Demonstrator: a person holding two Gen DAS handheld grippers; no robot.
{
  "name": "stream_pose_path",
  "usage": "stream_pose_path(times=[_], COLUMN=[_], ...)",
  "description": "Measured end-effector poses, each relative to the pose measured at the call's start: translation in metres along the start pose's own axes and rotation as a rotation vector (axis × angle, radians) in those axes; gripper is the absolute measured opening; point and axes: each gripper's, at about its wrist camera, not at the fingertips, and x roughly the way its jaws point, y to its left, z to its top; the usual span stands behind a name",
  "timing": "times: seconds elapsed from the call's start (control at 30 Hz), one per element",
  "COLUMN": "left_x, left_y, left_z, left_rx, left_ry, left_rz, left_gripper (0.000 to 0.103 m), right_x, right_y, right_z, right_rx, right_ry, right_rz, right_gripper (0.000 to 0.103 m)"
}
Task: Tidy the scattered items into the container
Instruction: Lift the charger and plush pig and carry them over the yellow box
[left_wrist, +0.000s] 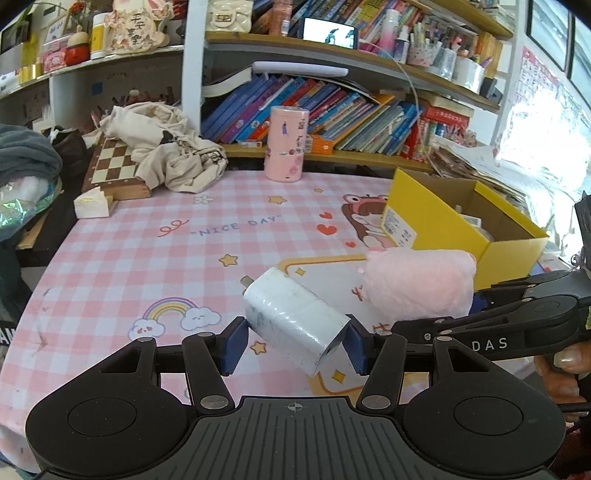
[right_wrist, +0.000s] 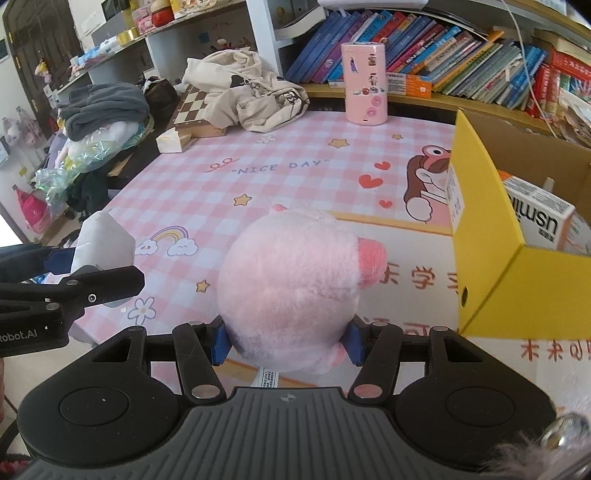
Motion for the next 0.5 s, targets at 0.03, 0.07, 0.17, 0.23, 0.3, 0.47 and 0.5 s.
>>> stream_pose_path(times=[0.03, 0.07, 0.17, 0.23, 0.3, 0.47, 0.5], left_x=[-0.001, -0.001, -0.003, -0.002, -0.001, 0.002, 0.003], left_y=[-0.002, -0.004, -0.01, -0.014, -0.018, -0.028, -0.03], left_z=[-0.001, -0.001, -0.003, -0.004, -0.005, -0.007, -0.007], left_rx=[0.005, 0.012, 0.031, 0.042, 0.053, 0.091, 0.095], left_ry=[0.0, 0.0, 0.002, 0.004, 0.007, 0.025, 0.026], left_rz=[-0.007, -0.016, -0.038, -0.052, -0.066, -0.097, -0.101], left_gripper=[0.055, 0.055, 0.055, 0.055, 0.055, 0.055, 0.055], right_x=[-0.002, -0.004, -0.01, -0.014, -0.016, -0.021, -0.022], right_y=[0.0, 0.001, 0.0, -0.001, -0.003, -0.013, -0.016], right_z=[-0.002, -0.005, -0.01, -0.014, -0.018, -0.028, -0.03], right_rx=[0.003, 0.005, 0.013, 0.019, 0.028, 0.078, 0.09], right_ry=[-0.001, -0.003, -0.006, -0.008, -0.01, -0.005, -0.007], right_rz=[-0.003, -0.006, -0.017, -0.026, -0.035, -0.058, -0.063], right_gripper=[0.055, 0.055, 0.055, 0.055, 0.055, 0.055, 0.055])
